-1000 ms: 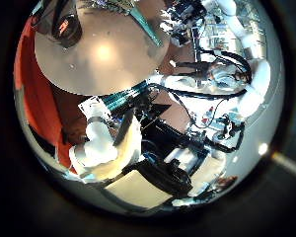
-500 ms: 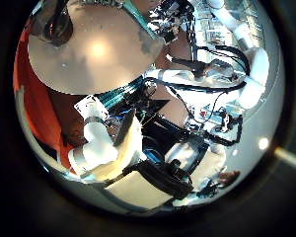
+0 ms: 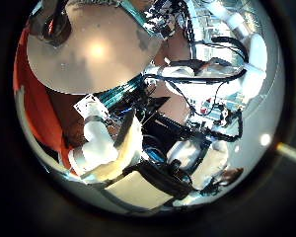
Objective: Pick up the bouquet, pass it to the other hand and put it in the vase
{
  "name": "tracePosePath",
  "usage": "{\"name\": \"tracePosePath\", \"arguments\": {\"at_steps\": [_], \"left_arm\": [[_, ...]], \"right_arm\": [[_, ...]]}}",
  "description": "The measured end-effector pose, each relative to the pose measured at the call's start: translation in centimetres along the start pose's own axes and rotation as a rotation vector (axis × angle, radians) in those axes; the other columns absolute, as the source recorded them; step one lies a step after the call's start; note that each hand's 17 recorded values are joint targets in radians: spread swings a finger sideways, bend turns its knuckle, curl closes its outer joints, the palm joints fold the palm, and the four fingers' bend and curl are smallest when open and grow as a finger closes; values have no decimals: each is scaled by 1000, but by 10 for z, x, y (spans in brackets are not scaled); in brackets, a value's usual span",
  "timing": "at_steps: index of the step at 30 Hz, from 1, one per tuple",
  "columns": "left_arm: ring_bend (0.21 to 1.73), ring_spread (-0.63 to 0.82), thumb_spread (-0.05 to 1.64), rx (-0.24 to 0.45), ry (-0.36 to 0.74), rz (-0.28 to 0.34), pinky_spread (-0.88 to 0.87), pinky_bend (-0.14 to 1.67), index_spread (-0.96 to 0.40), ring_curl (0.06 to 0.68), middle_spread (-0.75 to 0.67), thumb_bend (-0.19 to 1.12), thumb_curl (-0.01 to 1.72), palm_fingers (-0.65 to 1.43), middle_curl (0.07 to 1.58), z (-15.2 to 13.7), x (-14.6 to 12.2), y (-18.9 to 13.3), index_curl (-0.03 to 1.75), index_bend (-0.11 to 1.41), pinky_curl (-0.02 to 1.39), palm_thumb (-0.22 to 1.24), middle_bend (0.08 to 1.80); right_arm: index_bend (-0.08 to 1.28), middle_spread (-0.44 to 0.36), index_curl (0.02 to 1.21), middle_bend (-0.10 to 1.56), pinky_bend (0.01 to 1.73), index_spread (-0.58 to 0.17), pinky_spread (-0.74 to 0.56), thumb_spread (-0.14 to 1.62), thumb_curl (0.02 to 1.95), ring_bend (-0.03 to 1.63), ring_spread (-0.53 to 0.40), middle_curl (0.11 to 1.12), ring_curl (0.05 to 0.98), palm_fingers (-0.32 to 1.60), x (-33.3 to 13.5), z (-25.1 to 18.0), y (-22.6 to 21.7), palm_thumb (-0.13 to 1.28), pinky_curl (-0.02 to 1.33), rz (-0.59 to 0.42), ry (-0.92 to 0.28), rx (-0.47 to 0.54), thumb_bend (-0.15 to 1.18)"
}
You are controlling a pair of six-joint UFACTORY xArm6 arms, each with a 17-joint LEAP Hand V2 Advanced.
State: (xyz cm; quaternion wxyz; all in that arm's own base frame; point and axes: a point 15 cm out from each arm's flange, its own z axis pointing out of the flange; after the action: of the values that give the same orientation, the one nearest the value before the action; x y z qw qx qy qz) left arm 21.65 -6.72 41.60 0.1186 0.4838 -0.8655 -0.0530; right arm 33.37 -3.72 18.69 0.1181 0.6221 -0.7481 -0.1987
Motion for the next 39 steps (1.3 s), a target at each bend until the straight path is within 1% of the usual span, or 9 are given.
{"name": "tracePosePath", "arguments": {"at_steps": [6,17,22,27,31,34,35,36,39], "left_arm": [[456,553,1153,0,-1,-9,536,192,89,214,409,-20,303,85,357,0,-2,1,321,167,291,333,212],[457,553,1154,1,-1,-18,536,192,89,214,408,-19,301,85,358,0,-1,5,321,167,292,332,212],[457,553,1154,3,-2,-23,536,192,89,214,408,-19,301,85,358,0,-1,6,321,167,292,332,212],[456,553,1154,6,-3,-23,536,191,85,213,407,-19,301,87,359,-1,-1,6,321,165,291,332,217],[456,553,1154,6,-3,-25,536,192,84,213,407,-19,300,86,359,-1,-1,5,320,166,291,333,219],[454,553,1154,6,-3,-26,535,190,84,213,408,-19,300,88,359,-1,-1,5,321,170,290,333,219],[454,553,1154,7,-4,-26,535,190,84,212,408,-19,300,88,358,-1,-1,5,322,169,290,333,219],[454,553,1154,4,-4,-28,535,190,84,212,408,-19,300,88,358,-1,-1,5,322,169,290,333,219],[452,553,1154,6,-4,-28,535,192,84,212,408,-19,300,90,357,-1,-1,7,322,168,291,333,218]], "right_arm": [[226,-134,410,577,1095,-280,-229,1130,341,1090,-260,570,428,504,2,6,-8,462,0,7,1,2,-24],[187,-141,436,594,1114,-273,-243,1114,338,1103,-266,593,443,539,-4,20,-21,445,-4,1,19,-2,-23],[187,-154,443,611,1132,-277,-268,1106,342,1117,-276,609,451,568,-6,32,-26,452,-3,-3,27,-24,-20],[191,-182,456,645,1183,-302,-334,1089,359,1138,-286,631,457,693,-10,40,-31,513,6,-9,36,-34,-11],[201,-224,479,688,1288,-364,-442,1070,386,1157,-293,662,463,958,-15,45,-32,611,56,-18,48,-46,-4],[263,-239,527,730,1287,-408,-459,1056,404,1150,-292,692,473,1101,-14,41,-32,674,88,-16,45,-37,-1],[321,-245,561,748,1285,-426,-456,1052,411,1154,-286,706,484,1151,-14,39,-32,705,102,-16,45,-31,3],[422,-249,618,790,1311,-447,-431,1039,428,1170,-279,732,500,1233,-14,35,-31,749,130,-18,45,-19,7],[588,-259,726,904,1405,-472,-365,1015,465,1216,-265,793,533,1256,-16,24,-30,850,191,-21,44,10,25]]}}
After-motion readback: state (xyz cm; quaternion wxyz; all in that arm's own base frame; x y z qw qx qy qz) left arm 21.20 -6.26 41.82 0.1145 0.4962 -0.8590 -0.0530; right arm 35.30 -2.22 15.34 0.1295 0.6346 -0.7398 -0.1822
